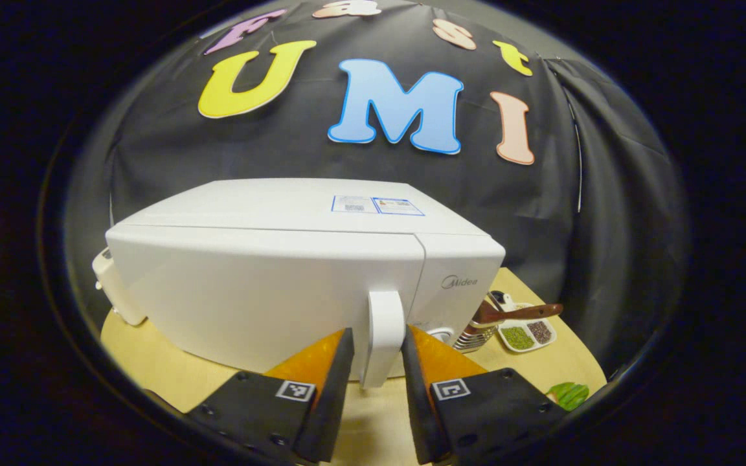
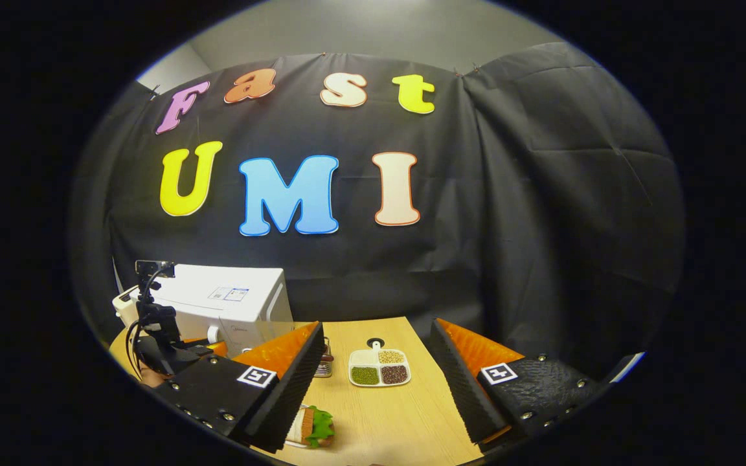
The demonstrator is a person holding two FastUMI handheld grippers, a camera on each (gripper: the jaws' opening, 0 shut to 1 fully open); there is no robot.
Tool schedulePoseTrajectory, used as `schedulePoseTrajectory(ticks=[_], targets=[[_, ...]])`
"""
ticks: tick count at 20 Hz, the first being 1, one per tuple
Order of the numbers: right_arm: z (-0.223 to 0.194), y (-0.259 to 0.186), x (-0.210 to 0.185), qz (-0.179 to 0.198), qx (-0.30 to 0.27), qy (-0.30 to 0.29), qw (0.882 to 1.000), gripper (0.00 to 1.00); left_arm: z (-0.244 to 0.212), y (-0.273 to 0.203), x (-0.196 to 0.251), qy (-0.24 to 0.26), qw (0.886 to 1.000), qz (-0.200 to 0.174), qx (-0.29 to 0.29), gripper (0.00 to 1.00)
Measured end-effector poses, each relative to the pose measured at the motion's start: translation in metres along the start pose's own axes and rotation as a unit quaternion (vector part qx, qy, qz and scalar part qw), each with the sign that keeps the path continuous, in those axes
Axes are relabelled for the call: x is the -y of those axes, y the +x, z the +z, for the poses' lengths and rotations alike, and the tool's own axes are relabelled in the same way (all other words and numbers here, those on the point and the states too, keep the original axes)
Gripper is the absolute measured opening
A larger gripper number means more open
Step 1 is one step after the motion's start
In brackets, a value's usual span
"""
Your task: Open the microwave oven with the left hand, put the food in, and close the microwave oven.
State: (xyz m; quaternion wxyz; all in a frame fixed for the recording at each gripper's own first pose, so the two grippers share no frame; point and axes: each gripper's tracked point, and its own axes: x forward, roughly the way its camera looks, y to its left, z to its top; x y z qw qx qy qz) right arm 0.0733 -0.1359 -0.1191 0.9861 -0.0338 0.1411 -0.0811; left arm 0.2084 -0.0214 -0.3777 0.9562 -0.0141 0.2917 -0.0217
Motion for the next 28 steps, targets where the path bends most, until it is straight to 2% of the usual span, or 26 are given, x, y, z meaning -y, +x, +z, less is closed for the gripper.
schedulePoseTrajectory(ticks=[1, 2, 7, 8, 11, 15, 18, 24, 28], targets=[[-0.001, 0.001, 0.000, 0.001, 0.000, -0.002, 1.000, 0.99, -0.001, -0.005, 0.000, 0.013, 1.000, -0.001, -0.003, 0.35], [0.000, 0.003, -0.001, 0.002, -0.001, -0.003, 1.000, 0.99, -0.001, -0.001, -0.002, 0.021, 1.000, -0.004, -0.007, 0.35], [0.003, 0.001, -0.015, 0.017, 0.002, -0.008, 1.000, 0.99, -0.004, -0.001, 0.000, 0.035, 0.999, -0.004, -0.016, 0.12], [0.004, 0.000, -0.018, 0.021, 0.003, -0.008, 1.000, 0.99, -0.004, -0.002, 0.000, 0.035, 0.999, -0.004, -0.020, 0.10], [0.005, -0.003, -0.022, 0.026, 0.007, -0.012, 1.000, 0.99, -0.014, -0.015, 0.001, 0.030, 0.999, -0.010, -0.037, 0.10], [-0.001, -0.008, -0.032, 0.030, 0.001, 0.010, 1.000, 0.99, -0.042, -0.085, -0.007, 0.077, 0.996, -0.028, -0.031, 0.10], [-0.012, -0.010, -0.055, 0.050, -0.015, 0.021, 0.998, 0.99, -0.059, -0.126, -0.023, 0.053, 0.997, -0.031, -0.047, 0.10], [-0.004, -0.033, -0.110, 0.100, -0.005, 0.011, 0.995, 0.99, -0.088, -0.206, -0.069, 0.071, 0.996, -0.008, -0.061, 0.10], [-0.009, -0.047, -0.134, 0.114, -0.005, 0.016, 0.993, 0.99, -0.105, -0.253, -0.116, 0.076, 0.995, 0.008, -0.070, 0.09]])
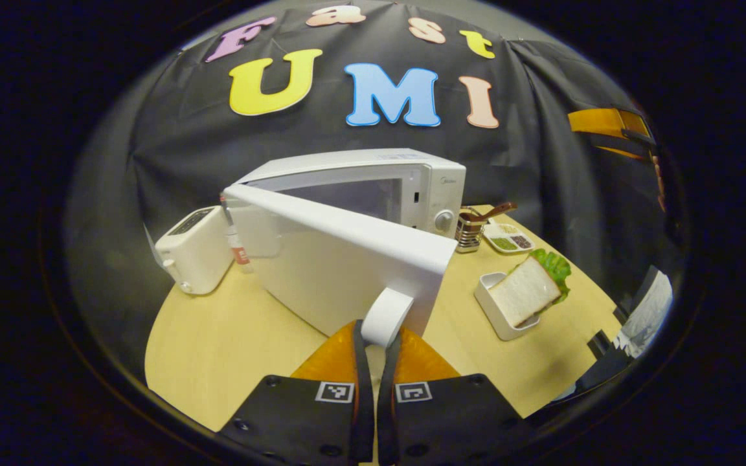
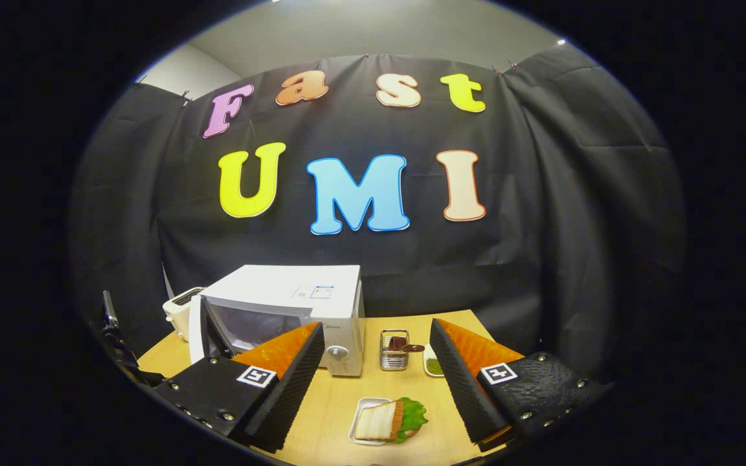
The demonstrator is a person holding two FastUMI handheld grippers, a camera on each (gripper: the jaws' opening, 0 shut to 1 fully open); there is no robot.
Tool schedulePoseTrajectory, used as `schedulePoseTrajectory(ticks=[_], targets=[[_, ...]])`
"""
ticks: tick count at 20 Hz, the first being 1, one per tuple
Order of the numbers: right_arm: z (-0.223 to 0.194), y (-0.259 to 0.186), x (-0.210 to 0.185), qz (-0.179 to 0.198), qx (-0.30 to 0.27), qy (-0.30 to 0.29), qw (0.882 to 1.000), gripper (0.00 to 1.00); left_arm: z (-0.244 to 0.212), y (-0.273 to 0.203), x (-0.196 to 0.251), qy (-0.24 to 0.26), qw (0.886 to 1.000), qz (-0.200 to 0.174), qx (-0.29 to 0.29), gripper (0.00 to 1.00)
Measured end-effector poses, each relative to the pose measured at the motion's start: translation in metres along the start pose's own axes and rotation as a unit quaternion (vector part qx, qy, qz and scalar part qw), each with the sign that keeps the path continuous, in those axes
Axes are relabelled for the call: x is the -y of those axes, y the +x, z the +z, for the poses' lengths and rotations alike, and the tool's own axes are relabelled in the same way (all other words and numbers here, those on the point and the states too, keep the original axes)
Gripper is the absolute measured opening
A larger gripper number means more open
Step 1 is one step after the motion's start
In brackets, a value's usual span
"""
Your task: Open the microwave oven with the left hand, put the food in, and close the microwave oven.
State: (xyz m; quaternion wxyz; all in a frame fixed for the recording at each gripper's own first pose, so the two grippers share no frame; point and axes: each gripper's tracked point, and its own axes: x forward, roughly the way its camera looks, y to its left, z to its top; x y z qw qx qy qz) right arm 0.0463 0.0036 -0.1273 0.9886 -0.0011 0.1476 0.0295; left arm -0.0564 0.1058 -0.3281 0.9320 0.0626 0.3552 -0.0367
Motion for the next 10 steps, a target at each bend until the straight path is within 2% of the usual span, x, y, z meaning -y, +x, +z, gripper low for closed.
schedulePoseTrajectory(ticks=[4, 10], targets=[[-0.013, -0.008, -0.035, 0.038, -0.011, 0.043, 0.998, 0.99, -0.024, -0.035, -0.051, 0.006, 1.000, 0.003, 0.013, 0.11], [-0.027, -0.011, -0.056, 0.040, -0.026, 0.065, 0.997, 0.99, -0.045, -0.064, -0.121, 0.034, 0.999, -0.011, 0.019, 0.09]])
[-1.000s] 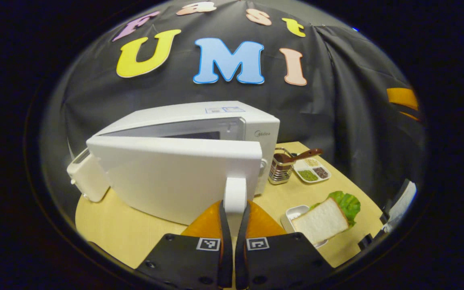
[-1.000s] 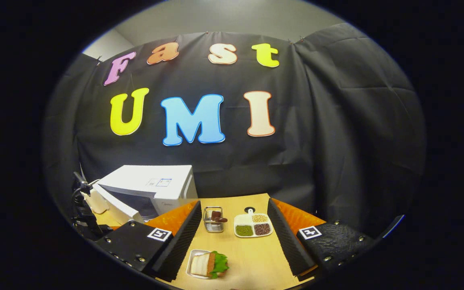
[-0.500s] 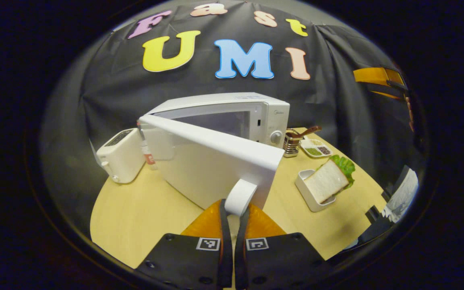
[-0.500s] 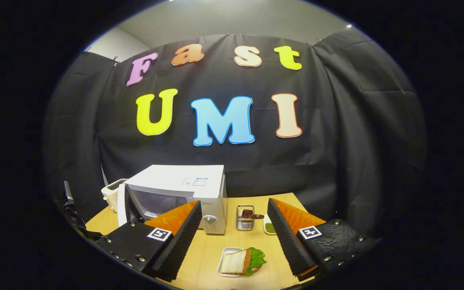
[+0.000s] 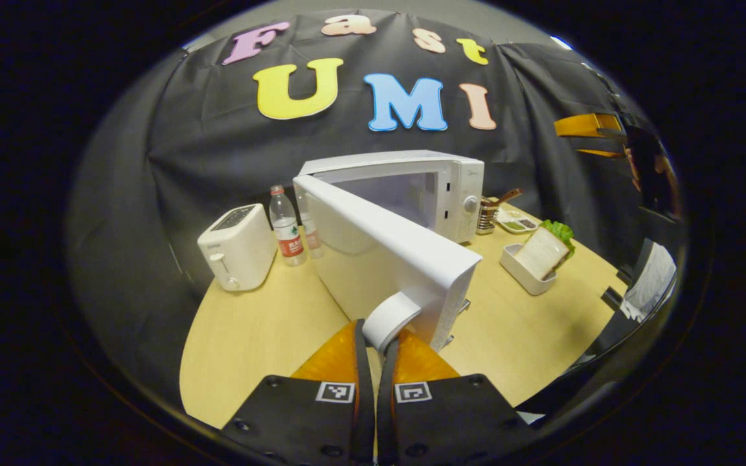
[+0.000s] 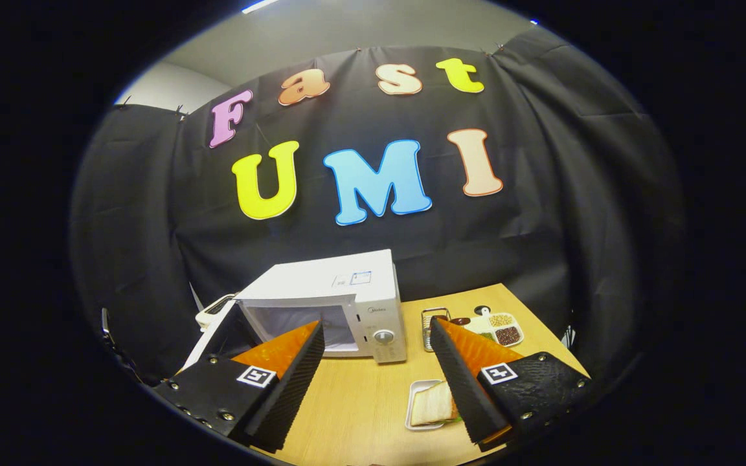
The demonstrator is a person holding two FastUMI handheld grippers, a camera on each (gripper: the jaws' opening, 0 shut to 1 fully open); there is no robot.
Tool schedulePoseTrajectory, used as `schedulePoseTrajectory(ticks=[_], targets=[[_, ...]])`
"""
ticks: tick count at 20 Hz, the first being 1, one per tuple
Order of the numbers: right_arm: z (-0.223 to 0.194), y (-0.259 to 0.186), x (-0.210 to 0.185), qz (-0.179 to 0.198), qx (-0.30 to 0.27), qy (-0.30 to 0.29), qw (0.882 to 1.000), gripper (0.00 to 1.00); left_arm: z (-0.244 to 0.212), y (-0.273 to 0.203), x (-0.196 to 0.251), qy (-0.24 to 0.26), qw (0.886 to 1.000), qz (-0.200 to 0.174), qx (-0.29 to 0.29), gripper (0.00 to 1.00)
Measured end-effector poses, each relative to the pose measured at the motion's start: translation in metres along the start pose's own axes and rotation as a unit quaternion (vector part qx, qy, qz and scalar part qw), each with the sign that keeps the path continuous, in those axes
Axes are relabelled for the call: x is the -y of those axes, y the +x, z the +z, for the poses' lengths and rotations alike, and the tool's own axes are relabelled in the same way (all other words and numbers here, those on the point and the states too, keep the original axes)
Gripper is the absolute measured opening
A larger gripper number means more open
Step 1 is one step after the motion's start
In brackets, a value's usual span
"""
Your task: Open the microwave oven with the left hand, put the food in, and close the microwave oven.
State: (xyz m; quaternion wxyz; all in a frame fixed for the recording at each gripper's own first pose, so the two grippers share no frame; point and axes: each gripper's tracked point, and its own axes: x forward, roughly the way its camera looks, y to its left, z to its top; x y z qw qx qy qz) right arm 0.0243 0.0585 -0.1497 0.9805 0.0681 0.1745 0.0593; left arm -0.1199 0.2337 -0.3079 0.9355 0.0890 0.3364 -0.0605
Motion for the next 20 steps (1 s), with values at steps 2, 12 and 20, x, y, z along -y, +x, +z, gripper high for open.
schedulePoseTrajectory(ticks=[2, 12, 20], targets=[[-0.005, 0.003, 0.000, -0.001, -0.009, 0.008, 1.000, 0.99, -0.007, -0.006, -0.023, -0.002, 1.000, 0.009, 0.001, 0.09], [-0.009, 0.008, -0.009, -0.002, -0.028, 0.061, 0.998, 0.97, -0.023, -0.018, -0.093, -0.019, 1.000, 0.019, 0.011, 0.08], [-0.015, 0.016, 0.026, -0.047, -0.052, 0.051, 0.996, 0.97, -0.028, -0.023, -0.111, -0.034, 0.999, 0.012, 0.023, 0.08]])
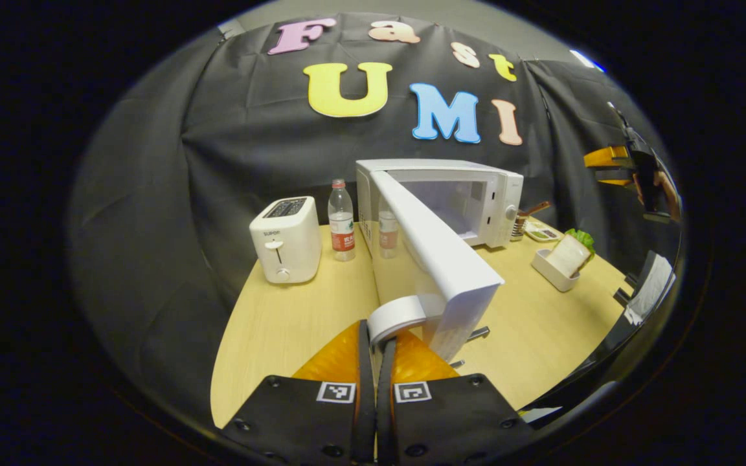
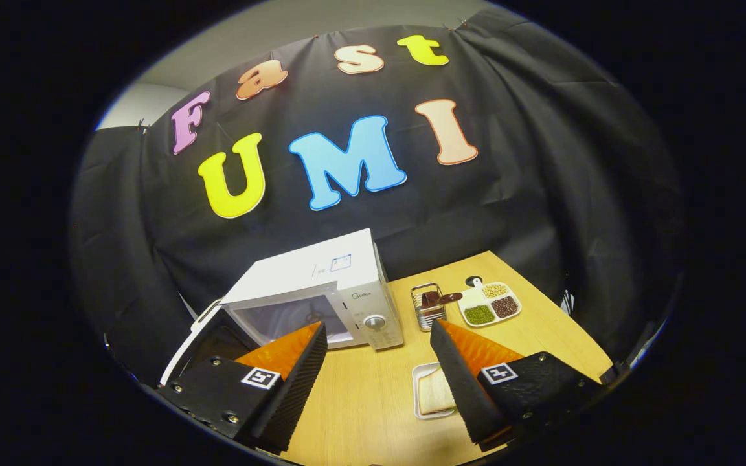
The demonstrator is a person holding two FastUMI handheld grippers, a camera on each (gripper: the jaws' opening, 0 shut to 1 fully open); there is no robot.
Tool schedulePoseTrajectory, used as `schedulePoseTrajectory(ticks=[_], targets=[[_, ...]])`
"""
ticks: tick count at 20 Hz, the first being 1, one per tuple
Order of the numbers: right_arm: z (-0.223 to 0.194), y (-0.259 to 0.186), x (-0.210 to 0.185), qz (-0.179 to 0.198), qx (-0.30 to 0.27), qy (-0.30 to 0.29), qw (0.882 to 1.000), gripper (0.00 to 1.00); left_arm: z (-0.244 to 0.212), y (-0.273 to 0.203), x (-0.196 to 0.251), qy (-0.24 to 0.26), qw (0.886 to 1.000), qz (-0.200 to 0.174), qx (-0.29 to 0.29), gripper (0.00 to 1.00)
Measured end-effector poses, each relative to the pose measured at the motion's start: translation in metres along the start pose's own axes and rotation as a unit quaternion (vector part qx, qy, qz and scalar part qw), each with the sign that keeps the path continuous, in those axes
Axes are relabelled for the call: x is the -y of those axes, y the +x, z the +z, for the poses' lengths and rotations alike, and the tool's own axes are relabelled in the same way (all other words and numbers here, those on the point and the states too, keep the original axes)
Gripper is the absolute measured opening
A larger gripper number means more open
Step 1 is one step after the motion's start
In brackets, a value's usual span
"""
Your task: Open the microwave oven with the left hand, put the food in, and close the microwave oven.
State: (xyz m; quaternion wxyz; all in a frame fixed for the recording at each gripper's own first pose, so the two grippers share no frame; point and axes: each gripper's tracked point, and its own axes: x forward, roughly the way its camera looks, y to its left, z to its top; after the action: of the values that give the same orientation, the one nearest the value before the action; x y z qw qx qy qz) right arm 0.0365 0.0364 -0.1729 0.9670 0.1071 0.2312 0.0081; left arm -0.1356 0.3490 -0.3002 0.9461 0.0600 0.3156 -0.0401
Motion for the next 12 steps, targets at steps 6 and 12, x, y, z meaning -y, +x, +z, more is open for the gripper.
schedulePoseTrajectory(ticks=[6, 12], targets=[[-0.035, 0.012, 0.045, -0.013, -0.062, -0.066, 0.996, 0.97, -0.008, -0.017, -0.014, -0.010, 1.000, 0.025, -0.001, 0.51], [-0.111, 0.032, 0.110, -0.035, -0.178, -0.044, 0.982, 0.97, 0.026, -0.091, -0.038, -0.058, 0.988, 0.133, 0.047, 0.41]])
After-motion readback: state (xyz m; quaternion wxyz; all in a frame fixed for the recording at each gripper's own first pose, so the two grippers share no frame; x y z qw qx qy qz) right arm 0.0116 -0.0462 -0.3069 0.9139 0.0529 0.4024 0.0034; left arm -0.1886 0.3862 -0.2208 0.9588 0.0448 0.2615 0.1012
